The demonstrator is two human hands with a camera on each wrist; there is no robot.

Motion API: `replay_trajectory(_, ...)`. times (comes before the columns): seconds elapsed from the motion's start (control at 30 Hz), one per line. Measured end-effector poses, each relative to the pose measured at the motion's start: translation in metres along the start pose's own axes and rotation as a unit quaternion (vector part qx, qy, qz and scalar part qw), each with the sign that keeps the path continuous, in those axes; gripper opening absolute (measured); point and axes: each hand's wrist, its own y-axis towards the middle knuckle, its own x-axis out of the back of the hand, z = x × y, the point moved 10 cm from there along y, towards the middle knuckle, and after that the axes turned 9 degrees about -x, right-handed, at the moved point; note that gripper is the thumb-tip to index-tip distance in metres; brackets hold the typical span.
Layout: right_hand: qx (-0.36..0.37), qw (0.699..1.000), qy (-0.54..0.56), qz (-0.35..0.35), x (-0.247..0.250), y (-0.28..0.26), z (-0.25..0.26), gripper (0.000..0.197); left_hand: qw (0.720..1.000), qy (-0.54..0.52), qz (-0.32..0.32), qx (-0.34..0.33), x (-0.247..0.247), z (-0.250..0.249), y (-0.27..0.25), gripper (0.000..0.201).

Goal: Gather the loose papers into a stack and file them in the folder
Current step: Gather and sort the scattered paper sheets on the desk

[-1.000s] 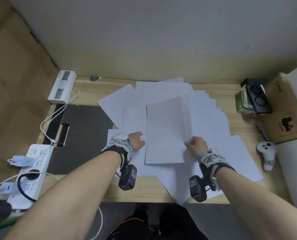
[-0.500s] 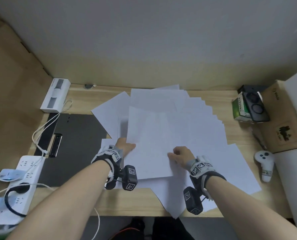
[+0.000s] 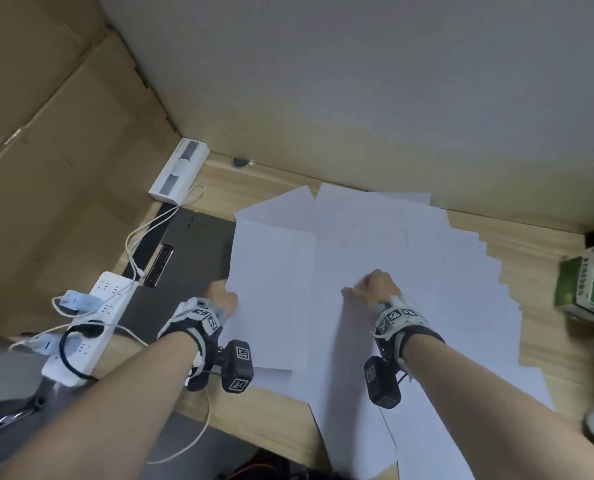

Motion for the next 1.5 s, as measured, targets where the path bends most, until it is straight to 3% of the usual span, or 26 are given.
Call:
replay_trajectory(0.1,-0.008,0.998,-0.057,-0.012,-0.012,0.010,0.004,0.049,1.000,0.026,0.002,0.009,-0.011,0.003,-0.006,0.025)
replay_trajectory(0.23,0.062,0.997,-0.034,0.020,-0.019,0.003,0.006,0.029,0.998,0.050,0.032,0.035,-0.021,0.013,-0.014,0.036)
replay_trajectory(0.3,0.070,0.998,-0.007,-0.001,-0.012,-0.002,0.002,0.018,0.998,0.041,0.040,0.032,-0.021,0.010,-0.024,0.035)
replay_trajectory(0.37,0.054,0.997,0.041,-0.040,0.001,-0.004,-0.010,0.009,0.999,0.046,0.024,0.012,-0.014,-0.004,-0.034,0.029)
replay_trajectory(0.57,-0.012,0.976,0.159,-0.147,0.061,-0.021,-0.068,0.018,0.995,0.043,-0.055,-0.076,0.004,-0.050,-0.055,0.039)
replay_trajectory(0.73,-0.070,0.962,0.191,-0.179,0.088,-0.039,-0.119,0.021,0.991,0.073,-0.055,-0.098,0.000,-0.067,-0.055,0.043)
replay_trajectory(0.8,-0.084,0.960,0.206,-0.168,0.082,-0.043,-0.134,0.022,0.994,0.061,-0.036,-0.089,-0.011,-0.069,-0.052,0.038)
replay_trajectory(0.87,-0.077,0.963,0.218,-0.136,0.064,-0.041,-0.132,0.020,0.995,0.059,0.016,-0.078,-0.028,-0.068,-0.051,0.016)
replay_trajectory(0.97,-0.064,0.961,0.247,-0.105,0.031,-0.040,-0.120,0.010,0.994,0.046,0.076,-0.059,-0.055,-0.065,-0.055,0.013)
replay_trajectory(1.17,-0.021,0.961,0.274,-0.041,-0.031,-0.041,-0.091,0.004,0.983,-0.135,0.122,-0.007,-0.099,-0.056,-0.068,0.059)
replay_trajectory(1.23,-0.016,0.957,0.288,-0.023,-0.038,-0.042,-0.087,0.010,0.981,-0.137,0.133,-0.024,-0.105,-0.059,-0.073,0.068)
replay_trajectory(1.33,-0.044,0.957,0.279,-0.062,-0.026,-0.043,-0.100,0.016,0.987,-0.052,0.132,-0.081,-0.105,-0.062,-0.078,0.032)
replay_trajectory(1.43,-0.103,0.961,0.209,-0.151,-0.002,-0.045,-0.131,0.051,0.992,0.017,0.091,-0.083,-0.092,-0.056,-0.070,0.019)
replay_trajectory(1.5,-0.154,0.969,0.134,-0.137,-0.004,-0.043,-0.149,0.064,0.992,0.046,0.091,-0.068,-0.088,-0.047,-0.065,0.014)
